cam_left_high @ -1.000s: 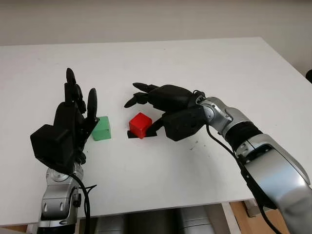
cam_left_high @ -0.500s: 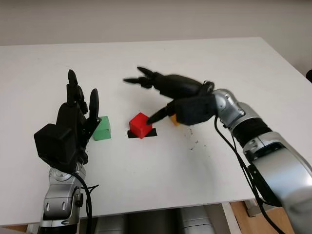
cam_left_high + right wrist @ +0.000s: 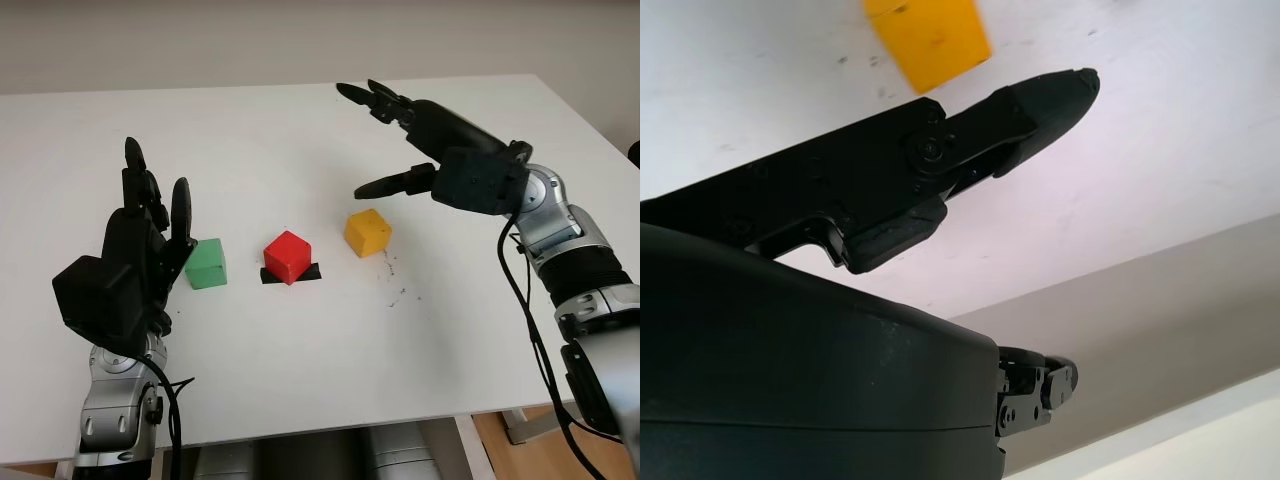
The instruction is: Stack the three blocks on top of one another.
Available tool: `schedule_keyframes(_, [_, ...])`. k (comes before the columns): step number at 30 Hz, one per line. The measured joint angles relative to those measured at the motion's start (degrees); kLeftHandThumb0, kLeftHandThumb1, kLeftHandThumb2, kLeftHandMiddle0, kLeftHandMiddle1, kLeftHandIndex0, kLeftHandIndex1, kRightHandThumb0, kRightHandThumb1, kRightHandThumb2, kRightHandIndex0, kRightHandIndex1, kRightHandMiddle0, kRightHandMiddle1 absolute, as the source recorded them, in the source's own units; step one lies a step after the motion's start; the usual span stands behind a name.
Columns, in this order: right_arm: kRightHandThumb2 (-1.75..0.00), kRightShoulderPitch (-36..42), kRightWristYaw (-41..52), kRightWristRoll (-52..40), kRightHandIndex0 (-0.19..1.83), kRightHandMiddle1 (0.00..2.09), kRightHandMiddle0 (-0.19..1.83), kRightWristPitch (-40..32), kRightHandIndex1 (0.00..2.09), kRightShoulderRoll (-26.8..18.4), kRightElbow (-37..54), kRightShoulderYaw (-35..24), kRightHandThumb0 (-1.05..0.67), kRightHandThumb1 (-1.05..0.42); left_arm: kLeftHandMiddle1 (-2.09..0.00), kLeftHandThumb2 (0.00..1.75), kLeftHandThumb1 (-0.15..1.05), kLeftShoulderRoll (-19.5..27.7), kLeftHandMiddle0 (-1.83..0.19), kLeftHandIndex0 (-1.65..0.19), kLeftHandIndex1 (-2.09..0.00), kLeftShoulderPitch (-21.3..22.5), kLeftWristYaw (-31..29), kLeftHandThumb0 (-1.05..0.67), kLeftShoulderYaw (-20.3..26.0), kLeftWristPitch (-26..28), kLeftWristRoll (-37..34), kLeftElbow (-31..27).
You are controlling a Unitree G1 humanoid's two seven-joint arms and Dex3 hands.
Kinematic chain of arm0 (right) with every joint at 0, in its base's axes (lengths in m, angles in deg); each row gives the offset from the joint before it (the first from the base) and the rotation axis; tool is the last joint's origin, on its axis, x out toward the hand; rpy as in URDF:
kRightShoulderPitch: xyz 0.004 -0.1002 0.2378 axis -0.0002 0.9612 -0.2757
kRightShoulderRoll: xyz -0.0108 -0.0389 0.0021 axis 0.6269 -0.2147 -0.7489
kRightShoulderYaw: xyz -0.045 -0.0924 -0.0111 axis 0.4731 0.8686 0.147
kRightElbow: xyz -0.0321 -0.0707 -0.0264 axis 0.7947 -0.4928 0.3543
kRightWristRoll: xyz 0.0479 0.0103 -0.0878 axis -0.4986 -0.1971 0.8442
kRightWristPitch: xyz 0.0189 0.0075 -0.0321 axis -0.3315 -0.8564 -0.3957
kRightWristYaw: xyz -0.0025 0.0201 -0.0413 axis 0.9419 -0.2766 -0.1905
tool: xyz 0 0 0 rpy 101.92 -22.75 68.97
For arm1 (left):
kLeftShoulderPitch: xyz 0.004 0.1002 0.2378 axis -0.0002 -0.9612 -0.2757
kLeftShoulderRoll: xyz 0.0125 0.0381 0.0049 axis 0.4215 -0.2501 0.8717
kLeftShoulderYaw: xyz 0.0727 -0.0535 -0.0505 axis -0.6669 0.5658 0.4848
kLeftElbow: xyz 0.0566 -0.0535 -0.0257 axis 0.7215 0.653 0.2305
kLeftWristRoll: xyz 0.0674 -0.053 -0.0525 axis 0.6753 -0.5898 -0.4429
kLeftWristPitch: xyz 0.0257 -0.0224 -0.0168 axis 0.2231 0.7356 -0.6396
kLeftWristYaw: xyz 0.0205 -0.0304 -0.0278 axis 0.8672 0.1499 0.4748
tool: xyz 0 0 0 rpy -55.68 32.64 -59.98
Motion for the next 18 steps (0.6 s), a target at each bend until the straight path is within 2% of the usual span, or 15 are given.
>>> schedule_keyframes(3, [-0.04,0.58,-2.39,2.19,0.22,0.19,0.27,0.52,0.16,-1.43,0.03,0.18,-0.71,-0.86,0.0,0.54,1.05,0.74,0.19,0.19,0.0,0.01,-0.78,-0.73,0.2,0.14,-0.11,0.0])
schedule_keyframes(5, [-0.05,0.66,-2.48,3.82,0.18,0.17,0.25,0.49,0.12,-2.13,0.04,0.77,-0.7,-0.87,0.0,0.55,1.05,0.95,0.19,0.19,0.0,0.05,-1.18,-0.72,0.45,0.15,-0.6,0.01])
schedule_keyframes(10, [-0.05,0.59,0.34,8.71,0.09,0.15,0.28,-1.36,0.06,-3.34,0.34,4.08,-0.68,-0.86,0.0,0.55,1.05,1.27,0.19,0.19,0.0,0.11,-1.63,-0.73,0.55,0.18,-0.75,0.05])
schedule_keyframes(18, [-0.04,0.25,4.5,12.69,0.07,0.11,0.32,-3.65,0.05,-3.4,2.21,7.49,-0.68,-0.82,0.0,0.54,1.05,1.37,0.19,0.19,0.0,0.24,-1.74,-0.73,0.54,0.33,-0.85,0.12])
